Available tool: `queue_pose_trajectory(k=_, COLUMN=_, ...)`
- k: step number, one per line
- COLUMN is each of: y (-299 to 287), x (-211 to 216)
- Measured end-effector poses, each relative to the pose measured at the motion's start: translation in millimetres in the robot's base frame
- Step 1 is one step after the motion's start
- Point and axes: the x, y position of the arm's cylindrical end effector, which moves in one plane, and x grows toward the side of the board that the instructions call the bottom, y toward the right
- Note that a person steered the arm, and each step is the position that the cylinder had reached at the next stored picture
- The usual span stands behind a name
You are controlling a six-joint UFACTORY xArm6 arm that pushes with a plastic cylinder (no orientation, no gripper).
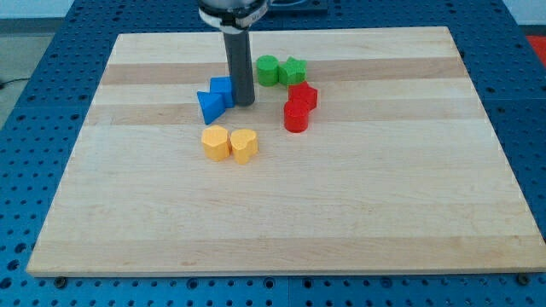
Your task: Tap at the right side of the blue cube
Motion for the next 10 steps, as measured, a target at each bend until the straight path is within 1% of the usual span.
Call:
queue_pose_trajectory(k=1, y=23, x=23)
queue_pose_trajectory(k=4, y=27, x=22)
queue_pose_trajectory(k=5, y=15, x=15)
queue_pose_trajectory(k=7, y=28, x=6)
queue_pose_trajectory(k=8, y=58, x=-1)
queue_pose_trajectory(k=9, y=26, x=-31)
queue_pose_trajectory(k=10, y=-15, x=-22)
